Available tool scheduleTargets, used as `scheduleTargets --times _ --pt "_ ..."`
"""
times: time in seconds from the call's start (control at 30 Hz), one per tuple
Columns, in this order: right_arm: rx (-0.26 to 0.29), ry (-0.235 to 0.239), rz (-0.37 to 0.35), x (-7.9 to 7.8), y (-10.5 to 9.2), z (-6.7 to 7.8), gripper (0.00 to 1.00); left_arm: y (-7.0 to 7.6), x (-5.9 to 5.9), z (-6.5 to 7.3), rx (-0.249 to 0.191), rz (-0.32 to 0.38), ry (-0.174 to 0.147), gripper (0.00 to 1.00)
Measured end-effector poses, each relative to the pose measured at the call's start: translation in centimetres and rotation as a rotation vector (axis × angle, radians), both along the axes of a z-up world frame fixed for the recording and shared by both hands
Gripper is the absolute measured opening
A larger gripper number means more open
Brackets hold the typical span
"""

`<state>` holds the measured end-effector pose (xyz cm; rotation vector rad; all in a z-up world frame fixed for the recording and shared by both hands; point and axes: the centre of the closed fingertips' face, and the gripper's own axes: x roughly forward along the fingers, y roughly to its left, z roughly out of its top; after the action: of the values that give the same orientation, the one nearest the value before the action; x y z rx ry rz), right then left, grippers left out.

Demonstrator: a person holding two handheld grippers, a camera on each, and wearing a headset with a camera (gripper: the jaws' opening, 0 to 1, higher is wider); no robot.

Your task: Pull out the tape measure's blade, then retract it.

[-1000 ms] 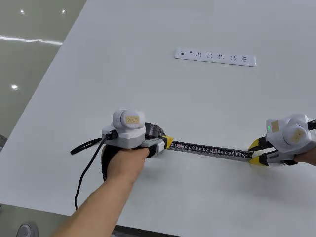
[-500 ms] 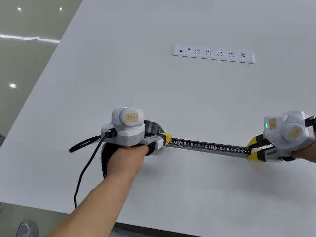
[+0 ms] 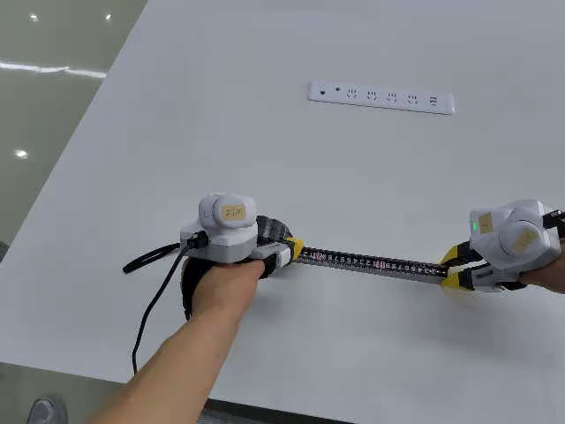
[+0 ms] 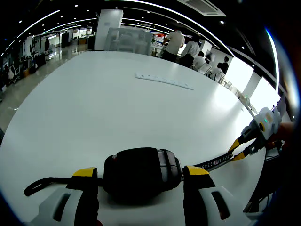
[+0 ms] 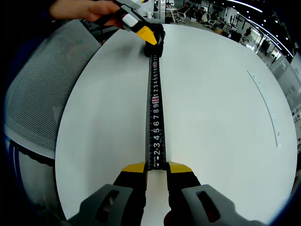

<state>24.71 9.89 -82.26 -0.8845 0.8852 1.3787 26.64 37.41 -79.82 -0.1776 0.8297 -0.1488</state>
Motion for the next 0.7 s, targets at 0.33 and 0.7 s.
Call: scheduleTargets --times 0.33,0.7 --pt "0.001 0.0 0.001 -0.02 0.0 0.06 0.13 -0.04 0.0 0.12 0.006 -0.005 -0.004 0.65" --pt "-0.001 0.0 -0.001 -0.06 0.03 0.09 0.13 -0.31 -0.06 0.1 -0.004 -0.008 -0.011 0.62"
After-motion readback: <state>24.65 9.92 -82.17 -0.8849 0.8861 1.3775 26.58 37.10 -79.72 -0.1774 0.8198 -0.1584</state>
